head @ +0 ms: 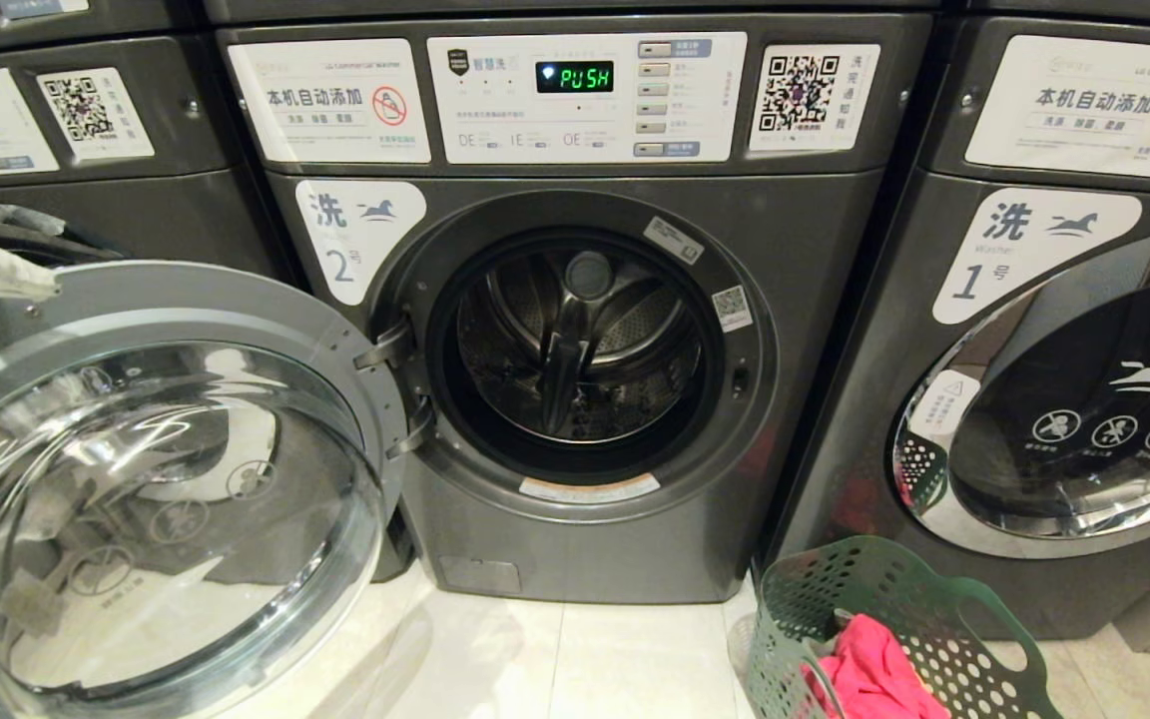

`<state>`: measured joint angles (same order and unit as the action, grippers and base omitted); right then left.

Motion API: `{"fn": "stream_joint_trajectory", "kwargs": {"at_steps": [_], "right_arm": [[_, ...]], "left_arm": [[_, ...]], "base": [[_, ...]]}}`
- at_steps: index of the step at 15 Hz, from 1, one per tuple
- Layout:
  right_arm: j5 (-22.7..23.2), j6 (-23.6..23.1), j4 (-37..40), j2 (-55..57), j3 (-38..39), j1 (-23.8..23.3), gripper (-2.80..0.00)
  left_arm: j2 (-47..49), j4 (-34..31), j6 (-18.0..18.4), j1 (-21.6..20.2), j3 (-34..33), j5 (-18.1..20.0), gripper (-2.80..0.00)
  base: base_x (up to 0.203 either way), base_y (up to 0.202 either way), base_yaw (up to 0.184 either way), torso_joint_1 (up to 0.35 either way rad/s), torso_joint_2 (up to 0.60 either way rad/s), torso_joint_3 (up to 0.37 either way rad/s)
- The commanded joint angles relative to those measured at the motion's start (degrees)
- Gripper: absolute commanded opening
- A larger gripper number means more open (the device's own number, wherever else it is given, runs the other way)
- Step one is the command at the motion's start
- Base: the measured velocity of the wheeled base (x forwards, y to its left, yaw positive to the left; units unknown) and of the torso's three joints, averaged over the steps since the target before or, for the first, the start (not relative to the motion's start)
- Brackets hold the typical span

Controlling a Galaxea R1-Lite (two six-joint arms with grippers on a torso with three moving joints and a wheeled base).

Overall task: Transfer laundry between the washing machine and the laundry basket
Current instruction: Close the washing machine door with the left hand

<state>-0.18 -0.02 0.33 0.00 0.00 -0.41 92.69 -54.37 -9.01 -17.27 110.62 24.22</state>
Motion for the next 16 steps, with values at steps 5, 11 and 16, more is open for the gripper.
{"fn": "stream_joint_trajectory", "kwargs": {"at_steps": [5,11,16], "right_arm": [[0.01,-0.06,0.02,0.09,0.0,-0.02,-2.8],[-0.26,-0.59,-1.03,0.09,0.0,-0.02,-2.8],[-0.26,-0.67,-1.03,0.09,0.0,-0.02,-2.8]], "left_arm": [[8.44,28.14,-0.7,-2.05,-0.01,-13.33,-2.8],[18.16,22.69,2.53,-6.72,0.03,-22.94,-2.8],[14.92,13.49,2.27,-6.71,-0.03,-18.02,-2.8]], "base": [[0.0,0.0,0.0,0.0,0.0,0.0],[0.0,0.0,0.0,0.0,0.0,0.0],[0.0,0.0,0.0,0.0,0.0,0.0]]}}
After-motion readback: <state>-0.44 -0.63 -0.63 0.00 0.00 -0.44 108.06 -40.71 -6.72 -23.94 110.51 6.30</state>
